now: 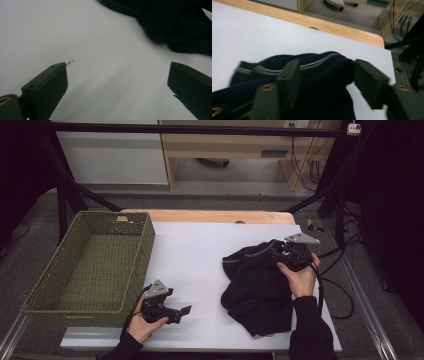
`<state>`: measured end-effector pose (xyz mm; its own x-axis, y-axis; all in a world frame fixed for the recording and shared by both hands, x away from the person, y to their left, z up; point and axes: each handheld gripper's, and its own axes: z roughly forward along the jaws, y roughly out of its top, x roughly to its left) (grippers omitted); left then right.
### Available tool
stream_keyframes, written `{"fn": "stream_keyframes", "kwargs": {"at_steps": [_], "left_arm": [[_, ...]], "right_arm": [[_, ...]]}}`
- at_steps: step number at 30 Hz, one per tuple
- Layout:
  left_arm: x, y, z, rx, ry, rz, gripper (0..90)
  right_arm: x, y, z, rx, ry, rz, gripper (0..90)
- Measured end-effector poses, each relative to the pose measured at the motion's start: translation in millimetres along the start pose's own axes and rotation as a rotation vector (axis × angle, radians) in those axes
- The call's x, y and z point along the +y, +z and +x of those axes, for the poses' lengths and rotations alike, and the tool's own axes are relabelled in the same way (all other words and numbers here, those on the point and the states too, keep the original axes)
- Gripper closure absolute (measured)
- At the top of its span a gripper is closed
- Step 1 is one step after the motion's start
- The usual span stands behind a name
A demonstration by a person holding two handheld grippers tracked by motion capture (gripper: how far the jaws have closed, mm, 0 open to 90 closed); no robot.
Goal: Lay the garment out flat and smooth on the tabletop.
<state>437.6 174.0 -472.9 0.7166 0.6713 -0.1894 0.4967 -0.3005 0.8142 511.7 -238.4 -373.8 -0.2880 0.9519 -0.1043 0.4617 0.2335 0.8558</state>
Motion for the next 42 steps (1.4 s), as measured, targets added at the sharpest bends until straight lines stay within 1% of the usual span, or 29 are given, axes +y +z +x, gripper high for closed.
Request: {"fn": "stream_keyframes", "kwargs": {"at_steps": [1,3,4,5,7,8,10,11,12,15,16,17,19,20,21,22,23,24,25,26,27,30,31,33,35,37,39,40,42], "left_arm": [[0.0,0.0,-0.1,-0.001,0.000,0.000,2.3],[0.2,-0.1,-0.1,0.000,0.000,-0.002,2.3],[0.3,-0.2,-0.1,0.000,0.000,-0.002,2.3],[0.3,-0.3,-0.2,0.001,-0.001,-0.003,2.3],[0.3,-0.4,-0.4,0.002,0.000,-0.003,2.3],[0.3,-0.6,-0.5,0.001,0.000,-0.003,2.3],[0.3,-0.9,-0.8,0.001,0.001,-0.004,2.3],[0.4,-1.0,-0.7,0.001,0.001,-0.005,2.2],[0.4,-1.1,-0.5,0.002,0.000,-0.005,2.3],[0.3,-1.4,-0.3,0.002,-0.002,-0.005,2.3],[0.3,-1.5,-0.4,0.003,-0.001,-0.006,2.3],[0.3,-1.7,-0.6,0.003,0.001,-0.006,2.3],[0.5,-1.9,-1.1,0.002,0.003,-0.007,2.3],[0.7,-1.9,-1.3,0.001,0.003,-0.007,2.3],[0.8,-2.1,-1.4,0.001,0.004,-0.008,2.3],[0.8,-2.2,-1.4,0.000,0.004,-0.008,2.3],[0.7,-2.1,-1.4,0.001,0.004,-0.008,2.3],[0.7,-2.0,-1.5,0.002,0.004,-0.008,2.3],[0.7,-2.0,-1.6,0.002,0.004,-0.007,2.3],[0.7,-2.0,-1.6,0.001,0.004,-0.008,2.3],[0.8,-2.1,-1.6,0.001,0.004,-0.009,2.3],[1.2,-2.7,-1.4,0.001,0.004,-0.010,2.3],[1.2,-2.7,-1.4,0.001,0.004,-0.011,2.3],[1.2,-2.2,-1.6,0.001,0.002,-0.010,2.3],[1.3,-1.7,-2.0,0.000,0.003,-0.009,2.3],[1.5,-0.8,-2.5,0.000,0.002,-0.007,2.2],[2.8,0.2,-3.1,-0.012,-0.007,-0.010,2.3],[3.9,0.9,-3.7,-0.014,-0.009,-0.013,2.3],[7.6,3.6,-5.6,-0.012,-0.018,-0.015,2.3]], "right_arm": [[-0.4,-7.7,6.0,0.020,0.000,-0.017,26.5],[-4.0,-20.4,20.7,0.080,-0.018,-0.028,21.4],[-7.4,-25.3,29.4,0.110,-0.017,-0.042,21.6],[-11.6,-29.2,38.6,0.145,-0.021,-0.045,21.2],[-22.3,-32.6,57.9,0.205,-0.032,-0.039,22.1],[-28.8,-32.3,67.5,0.230,-0.033,-0.027,23.3],[-42.0,-29.0,85.8,0.291,-0.041,0.009,24.6],[-48.1,-27.2,94.4,0.310,-0.051,0.028,25.8],[-53.5,-25.5,102.4,0.323,-0.062,0.049,26.9],[-68.2,-20.6,122.3,0.365,-0.087,0.084,27.3],[-73.5,-18.4,129.5,0.370,-0.110,0.113,26.5],[-76.4,-17.3,133.2,0.369,-0.126,0.127,27.1],[-84.7,-15.7,139.9,0.360,-0.149,0.142,32.3],[-88.0,-15.4,141.8,0.363,-0.148,0.150,37.5],[-90.7,-15.4,142.8,0.362,-0.159,0.159,44.4],[-93.0,-14.8,143.4,0.348,-0.177,0.164,50.7],[-94.9,-14.9,143.2,0.331,-0.196,0.173,60.1],[-96.0,-15.0,142.2,0.316,-0.212,0.191,72.0],[-96.4,-15.5,140.4,0.315,-0.210,0.206,80.1],[-96.3,-16.4,137.8,0.315,-0.204,0.213,85.0],[-95.7,-18.1,134.7,0.309,-0.201,0.217,85.8],[-89.7,-29.4,122.2,0.281,-0.185,0.194,86.6],[-86.4,-35.1,116.5,0.269,-0.175,0.175,86.7],[-78.7,-48.5,102.7,0.248,-0.139,0.126,86.8],[-72.3,-61.8,86.4,0.203,-0.113,0.075,86.9],[-69.7,-70.6,68.0,0.151,-0.080,0.048,86.8],[-72.6,-73.2,51.6,0.093,-0.057,0.046,86.9],[-75.8,-71.9,44.5,0.074,-0.053,0.053,86.9],[-84.8,-64.7,33.9,0.055,-0.045,0.077,86.9]]}}
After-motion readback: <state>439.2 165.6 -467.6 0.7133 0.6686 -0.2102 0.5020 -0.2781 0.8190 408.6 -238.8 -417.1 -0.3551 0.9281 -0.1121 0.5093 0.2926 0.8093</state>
